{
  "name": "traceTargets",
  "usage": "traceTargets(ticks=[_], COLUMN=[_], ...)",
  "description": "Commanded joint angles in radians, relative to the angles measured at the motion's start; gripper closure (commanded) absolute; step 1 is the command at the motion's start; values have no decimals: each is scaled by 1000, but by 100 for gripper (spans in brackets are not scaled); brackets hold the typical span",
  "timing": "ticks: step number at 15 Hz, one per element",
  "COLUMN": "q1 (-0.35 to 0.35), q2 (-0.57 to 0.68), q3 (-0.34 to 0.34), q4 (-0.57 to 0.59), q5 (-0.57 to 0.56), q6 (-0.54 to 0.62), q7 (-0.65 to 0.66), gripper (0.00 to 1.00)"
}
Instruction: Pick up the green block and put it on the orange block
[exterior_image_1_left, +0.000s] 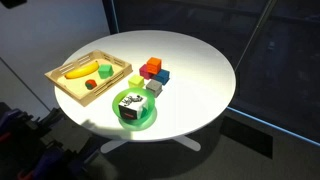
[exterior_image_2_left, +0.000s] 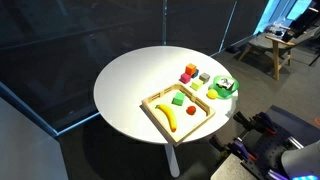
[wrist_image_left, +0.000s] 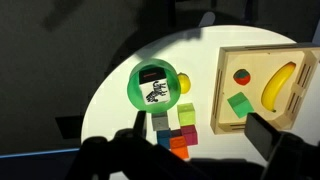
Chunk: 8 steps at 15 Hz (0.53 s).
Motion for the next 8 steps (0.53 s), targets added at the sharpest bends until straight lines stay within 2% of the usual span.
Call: traceTargets(ticks=[1, 8], q1=[-5, -3], q2=[2, 13], q3=[5, 7], q4=[2, 9], q5=[5, 6], q6=[-2, -5], q7=[-4, 0], gripper=[0, 0])
